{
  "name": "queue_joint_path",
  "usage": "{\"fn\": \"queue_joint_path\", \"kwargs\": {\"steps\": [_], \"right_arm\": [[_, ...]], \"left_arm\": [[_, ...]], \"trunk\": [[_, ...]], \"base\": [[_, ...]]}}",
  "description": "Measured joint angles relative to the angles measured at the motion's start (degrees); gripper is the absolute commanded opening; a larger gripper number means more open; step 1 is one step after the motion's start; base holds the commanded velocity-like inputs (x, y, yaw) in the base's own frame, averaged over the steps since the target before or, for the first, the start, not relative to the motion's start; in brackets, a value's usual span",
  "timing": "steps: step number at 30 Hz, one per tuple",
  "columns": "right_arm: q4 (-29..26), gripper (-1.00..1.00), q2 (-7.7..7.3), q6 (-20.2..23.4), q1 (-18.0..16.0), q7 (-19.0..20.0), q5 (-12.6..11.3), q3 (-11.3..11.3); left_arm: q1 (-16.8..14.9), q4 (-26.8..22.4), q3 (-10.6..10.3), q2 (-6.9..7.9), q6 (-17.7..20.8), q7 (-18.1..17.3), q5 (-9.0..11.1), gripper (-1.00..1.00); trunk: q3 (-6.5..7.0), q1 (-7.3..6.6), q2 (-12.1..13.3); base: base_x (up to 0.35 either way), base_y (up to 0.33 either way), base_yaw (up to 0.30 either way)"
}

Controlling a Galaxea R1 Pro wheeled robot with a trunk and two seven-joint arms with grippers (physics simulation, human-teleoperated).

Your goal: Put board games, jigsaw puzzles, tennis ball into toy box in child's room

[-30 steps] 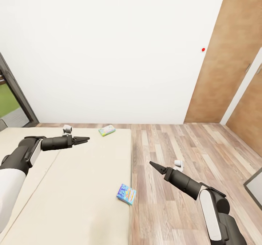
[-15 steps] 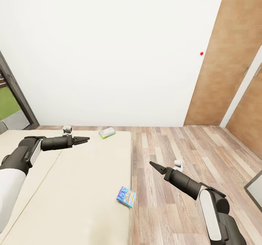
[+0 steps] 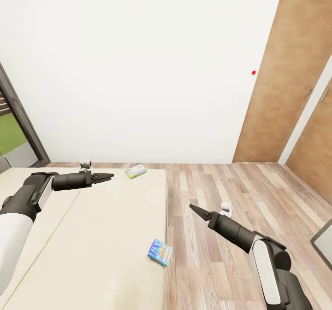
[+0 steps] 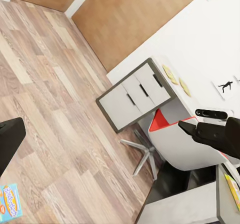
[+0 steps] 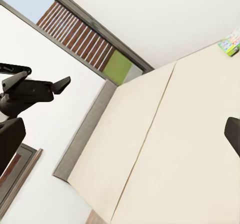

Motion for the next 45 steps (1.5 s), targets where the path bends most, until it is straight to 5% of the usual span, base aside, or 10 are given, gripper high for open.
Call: {"fn": "queue_joint_path", "kwargs": {"steps": [15,45], "right_arm": [[-0.01,1.00,-0.04,0.00,0.00,0.03,0.00,-0.05],[-0.06,1.00,-0.04,0.00,0.00,0.00,0.00,-0.02]], "left_arm": [[0.02,0.00,-0.01,-0.04,0.09,0.15,-0.01,1.00],[0.09,0.00,-0.01,-0.03,0.06,0.17,-0.01,1.00]], "trunk": [[1.30,0.00,0.01],[1.79,0.00,0.00]], "base": [[0.000,0.000,0.000],[0.000,0.000,0.000]]}}
